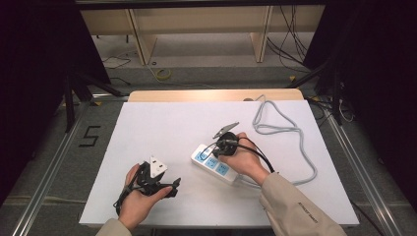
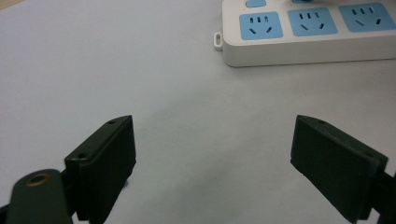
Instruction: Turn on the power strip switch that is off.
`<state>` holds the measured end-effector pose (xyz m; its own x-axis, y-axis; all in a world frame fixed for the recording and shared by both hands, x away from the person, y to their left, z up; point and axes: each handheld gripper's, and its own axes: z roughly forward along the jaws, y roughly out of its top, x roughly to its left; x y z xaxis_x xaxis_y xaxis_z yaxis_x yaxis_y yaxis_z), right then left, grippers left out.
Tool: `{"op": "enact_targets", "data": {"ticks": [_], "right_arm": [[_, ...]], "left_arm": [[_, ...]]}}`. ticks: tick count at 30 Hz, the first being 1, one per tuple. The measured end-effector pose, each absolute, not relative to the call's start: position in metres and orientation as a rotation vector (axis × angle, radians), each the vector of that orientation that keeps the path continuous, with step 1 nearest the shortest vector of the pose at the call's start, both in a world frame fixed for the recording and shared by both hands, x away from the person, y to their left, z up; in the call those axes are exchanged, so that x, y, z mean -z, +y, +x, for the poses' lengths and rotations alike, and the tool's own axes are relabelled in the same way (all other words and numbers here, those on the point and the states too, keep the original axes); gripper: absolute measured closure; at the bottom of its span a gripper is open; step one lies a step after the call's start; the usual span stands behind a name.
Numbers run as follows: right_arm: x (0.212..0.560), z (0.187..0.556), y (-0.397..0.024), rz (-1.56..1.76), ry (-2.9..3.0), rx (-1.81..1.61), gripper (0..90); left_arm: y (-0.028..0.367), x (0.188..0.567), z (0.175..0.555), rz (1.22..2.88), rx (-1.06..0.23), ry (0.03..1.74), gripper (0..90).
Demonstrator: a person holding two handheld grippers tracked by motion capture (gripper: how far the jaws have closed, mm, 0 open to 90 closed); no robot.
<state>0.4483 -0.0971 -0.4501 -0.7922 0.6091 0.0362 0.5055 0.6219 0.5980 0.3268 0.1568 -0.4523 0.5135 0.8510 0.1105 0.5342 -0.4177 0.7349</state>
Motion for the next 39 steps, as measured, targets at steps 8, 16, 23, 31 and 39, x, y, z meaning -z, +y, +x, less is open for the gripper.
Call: {"op": "enact_targets", "data": {"ticks": [8, 16, 23, 31, 39], "right_arm": [[0.4499, 0.4492, -0.0966, 0.948, 2.678, -0.906, 90.0], [0.4505, 0.4502, -0.0973, 0.972, 2.681, -0.912, 90.0], [0.4508, 0.4514, -0.0985, 0.983, 2.690, -0.921, 90.0], [0.4501, 0.4515, -0.0981, 0.983, 2.704, -0.905, 90.0], [0.4487, 0.4528, -0.0963, 0.995, 2.715, -0.883, 90.0]], "left_arm": [[0.1571, 0.4523, 0.3264, 2.108, -0.637, 1.131, 13.7], [0.1569, 0.4527, 0.3268, 2.106, -0.637, 1.135, 13.7], [0.1567, 0.4527, 0.3264, 2.106, -0.638, 1.134, 13.8], [0.1562, 0.4527, 0.3264, 2.106, -0.638, 1.135, 13.8], [0.1563, 0.4529, 0.3264, 2.109, -0.637, 1.137, 13.8]]}}
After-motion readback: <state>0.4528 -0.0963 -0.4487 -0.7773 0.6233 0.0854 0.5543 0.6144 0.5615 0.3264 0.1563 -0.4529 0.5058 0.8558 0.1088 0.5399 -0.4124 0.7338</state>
